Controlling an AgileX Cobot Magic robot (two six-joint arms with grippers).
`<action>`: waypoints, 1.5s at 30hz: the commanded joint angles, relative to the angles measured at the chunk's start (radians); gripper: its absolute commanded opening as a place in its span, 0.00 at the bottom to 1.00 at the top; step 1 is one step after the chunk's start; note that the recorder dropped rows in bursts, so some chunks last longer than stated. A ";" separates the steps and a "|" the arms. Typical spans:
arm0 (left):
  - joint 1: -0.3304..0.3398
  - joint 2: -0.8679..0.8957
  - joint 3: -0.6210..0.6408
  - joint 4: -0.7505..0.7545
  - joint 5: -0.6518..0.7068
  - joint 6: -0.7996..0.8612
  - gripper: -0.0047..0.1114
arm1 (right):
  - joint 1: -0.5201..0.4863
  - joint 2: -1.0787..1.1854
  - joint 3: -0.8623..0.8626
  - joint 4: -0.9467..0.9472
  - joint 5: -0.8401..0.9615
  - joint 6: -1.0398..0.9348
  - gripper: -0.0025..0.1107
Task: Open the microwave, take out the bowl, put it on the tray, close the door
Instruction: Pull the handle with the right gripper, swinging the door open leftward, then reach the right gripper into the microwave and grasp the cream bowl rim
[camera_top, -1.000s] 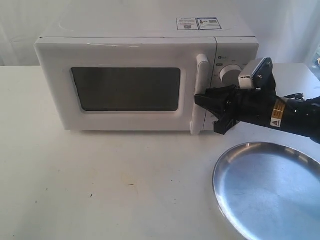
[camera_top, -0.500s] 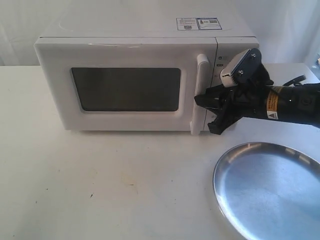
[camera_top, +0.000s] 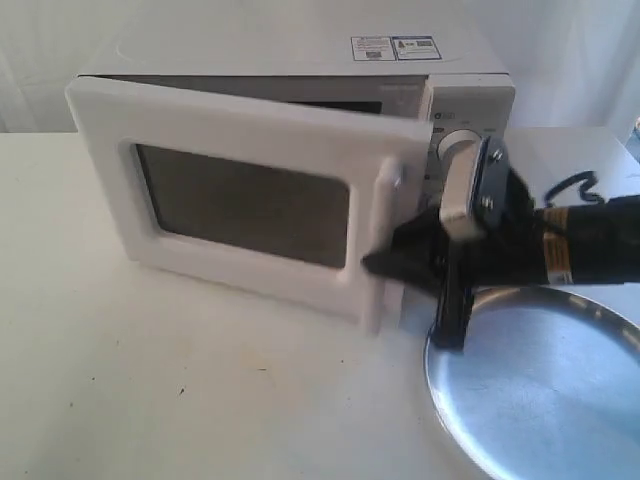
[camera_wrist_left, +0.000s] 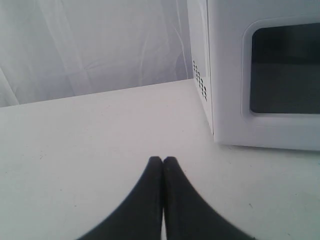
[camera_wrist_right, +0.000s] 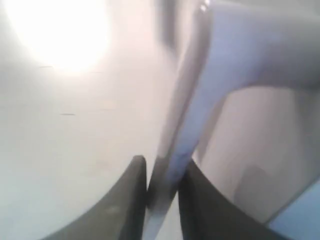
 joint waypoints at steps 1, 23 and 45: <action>0.000 -0.002 -0.003 -0.008 -0.004 0.000 0.04 | 0.051 -0.035 0.015 -0.083 -0.237 -0.029 0.02; 0.000 -0.002 -0.003 -0.008 -0.004 0.000 0.04 | 0.051 -0.446 0.268 -0.097 -0.237 0.236 0.02; 0.000 -0.002 -0.003 -0.008 -0.004 0.000 0.04 | 0.226 -0.077 0.071 0.597 0.095 -0.085 0.02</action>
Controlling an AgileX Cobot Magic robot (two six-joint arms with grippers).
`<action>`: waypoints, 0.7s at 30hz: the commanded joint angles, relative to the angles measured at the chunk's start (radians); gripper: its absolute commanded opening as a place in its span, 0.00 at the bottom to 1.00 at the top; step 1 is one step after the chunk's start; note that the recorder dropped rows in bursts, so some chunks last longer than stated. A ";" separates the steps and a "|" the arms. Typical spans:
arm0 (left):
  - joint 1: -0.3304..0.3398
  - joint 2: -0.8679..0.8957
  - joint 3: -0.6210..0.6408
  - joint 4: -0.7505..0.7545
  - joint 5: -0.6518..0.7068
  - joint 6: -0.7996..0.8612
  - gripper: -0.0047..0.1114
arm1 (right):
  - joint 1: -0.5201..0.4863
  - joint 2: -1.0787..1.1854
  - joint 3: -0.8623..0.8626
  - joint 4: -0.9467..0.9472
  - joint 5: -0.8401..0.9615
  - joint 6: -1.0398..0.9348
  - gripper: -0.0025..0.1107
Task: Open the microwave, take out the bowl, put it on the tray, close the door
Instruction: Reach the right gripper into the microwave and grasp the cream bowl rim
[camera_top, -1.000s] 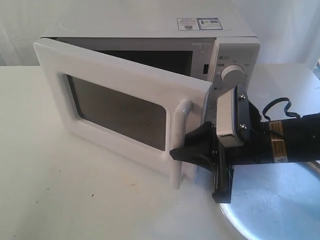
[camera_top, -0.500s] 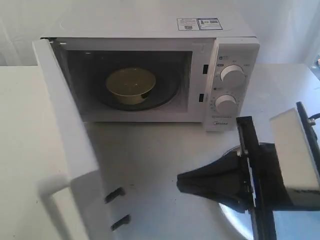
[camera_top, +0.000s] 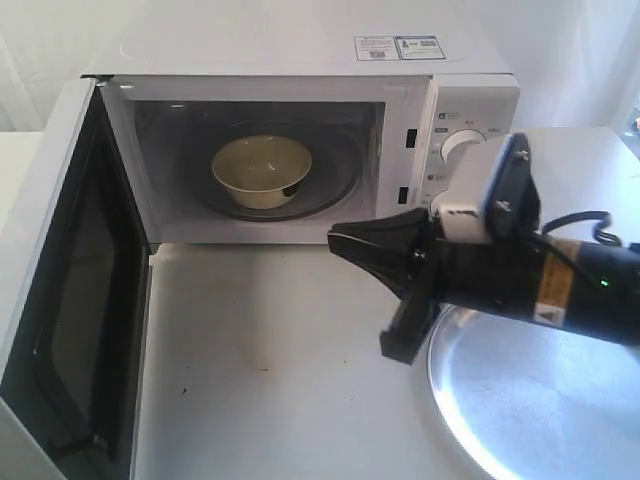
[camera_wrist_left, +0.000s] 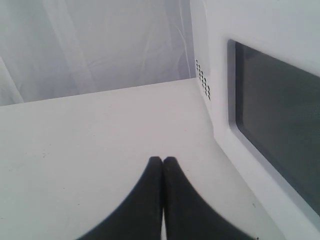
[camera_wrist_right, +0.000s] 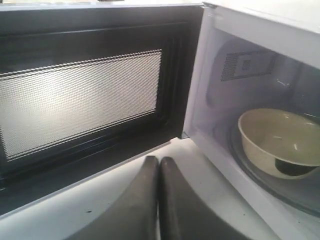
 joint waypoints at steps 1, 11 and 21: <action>-0.001 -0.002 -0.003 -0.008 -0.004 0.000 0.04 | 0.073 0.126 -0.144 0.094 0.094 -0.042 0.02; -0.001 -0.002 -0.003 -0.008 -0.004 0.000 0.04 | 0.203 0.341 -0.556 0.105 0.661 -0.053 0.02; -0.001 -0.002 -0.003 -0.008 -0.004 0.000 0.04 | 0.267 0.513 -0.723 -0.026 0.695 -0.147 0.54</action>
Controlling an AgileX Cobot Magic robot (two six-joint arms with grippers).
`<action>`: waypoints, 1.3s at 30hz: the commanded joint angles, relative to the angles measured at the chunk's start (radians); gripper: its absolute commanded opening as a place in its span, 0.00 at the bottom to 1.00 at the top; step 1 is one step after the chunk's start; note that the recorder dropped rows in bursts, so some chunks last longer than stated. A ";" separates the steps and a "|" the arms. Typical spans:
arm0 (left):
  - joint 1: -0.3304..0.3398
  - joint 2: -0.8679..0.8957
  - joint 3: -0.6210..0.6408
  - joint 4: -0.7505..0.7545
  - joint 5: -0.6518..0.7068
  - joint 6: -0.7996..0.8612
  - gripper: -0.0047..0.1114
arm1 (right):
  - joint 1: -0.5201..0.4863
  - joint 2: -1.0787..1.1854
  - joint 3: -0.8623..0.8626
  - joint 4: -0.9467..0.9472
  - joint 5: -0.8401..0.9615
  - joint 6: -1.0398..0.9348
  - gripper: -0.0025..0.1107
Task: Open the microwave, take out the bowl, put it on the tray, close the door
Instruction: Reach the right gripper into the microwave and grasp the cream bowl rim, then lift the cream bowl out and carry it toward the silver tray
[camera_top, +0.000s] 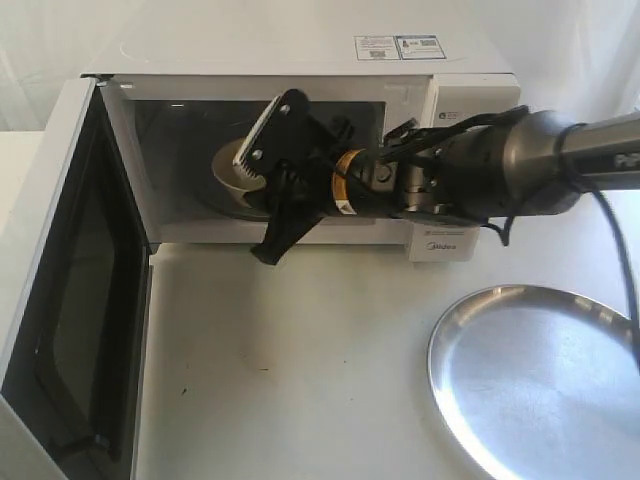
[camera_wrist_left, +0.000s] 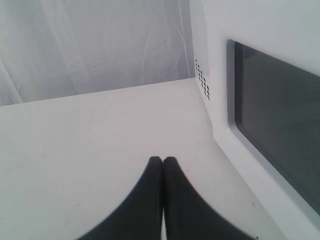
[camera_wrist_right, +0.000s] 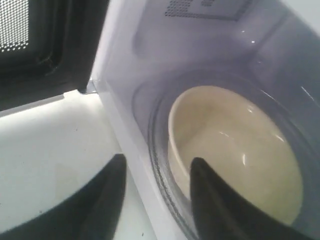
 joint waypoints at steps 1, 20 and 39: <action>-0.001 -0.002 -0.003 -0.008 -0.004 0.000 0.04 | 0.028 0.078 -0.089 -0.019 0.050 -0.026 0.54; -0.001 -0.002 -0.003 -0.008 -0.004 0.000 0.04 | 0.050 0.274 -0.337 -0.015 0.255 -0.009 0.03; -0.001 -0.002 -0.003 -0.008 -0.004 0.000 0.04 | 0.397 -0.341 0.334 0.022 1.025 0.464 0.02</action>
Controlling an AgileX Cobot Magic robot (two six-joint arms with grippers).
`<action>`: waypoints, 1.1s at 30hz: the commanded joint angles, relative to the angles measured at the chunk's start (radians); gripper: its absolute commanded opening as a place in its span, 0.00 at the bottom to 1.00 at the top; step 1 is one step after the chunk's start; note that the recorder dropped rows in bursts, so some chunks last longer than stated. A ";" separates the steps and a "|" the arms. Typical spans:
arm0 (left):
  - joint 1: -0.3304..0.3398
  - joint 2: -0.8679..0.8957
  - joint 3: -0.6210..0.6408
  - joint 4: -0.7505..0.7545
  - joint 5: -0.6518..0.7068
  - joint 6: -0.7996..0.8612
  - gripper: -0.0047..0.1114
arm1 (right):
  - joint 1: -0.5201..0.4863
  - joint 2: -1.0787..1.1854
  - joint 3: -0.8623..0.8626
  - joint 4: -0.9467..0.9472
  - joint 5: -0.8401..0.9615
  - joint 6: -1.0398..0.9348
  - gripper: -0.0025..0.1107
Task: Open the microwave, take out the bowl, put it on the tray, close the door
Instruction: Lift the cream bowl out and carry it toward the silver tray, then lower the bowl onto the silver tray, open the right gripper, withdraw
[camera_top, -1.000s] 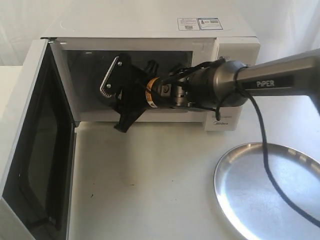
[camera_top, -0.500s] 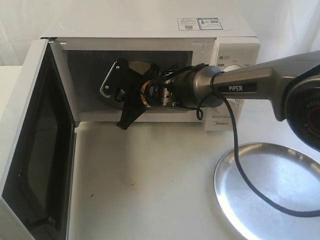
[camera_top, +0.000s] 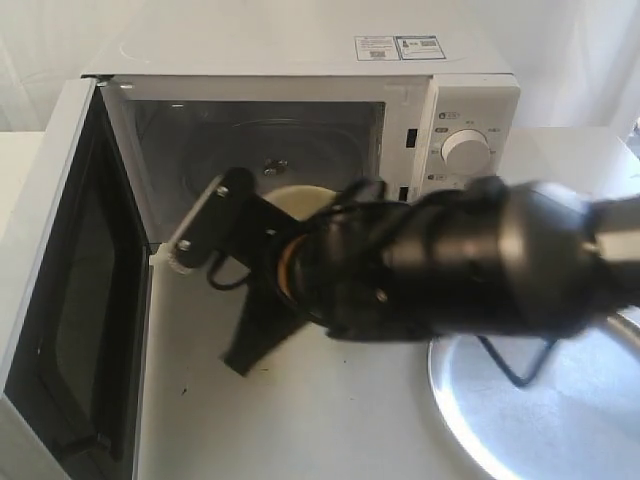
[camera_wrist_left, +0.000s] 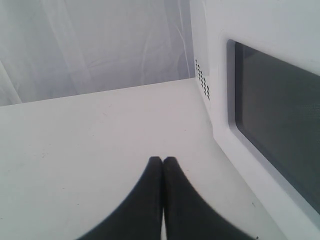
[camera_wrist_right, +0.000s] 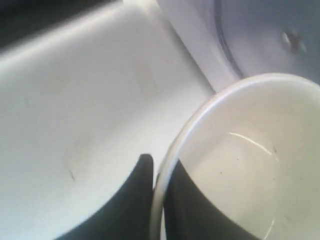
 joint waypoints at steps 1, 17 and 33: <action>-0.001 -0.002 -0.003 -0.008 -0.004 0.000 0.04 | 0.014 -0.155 0.223 -0.025 0.338 0.202 0.02; -0.001 -0.002 -0.003 -0.008 -0.004 0.000 0.04 | -0.026 -0.236 0.619 -0.340 0.212 0.713 0.02; -0.001 -0.002 -0.003 -0.008 -0.004 0.000 0.04 | -0.026 -0.236 0.694 -0.391 0.196 0.821 0.02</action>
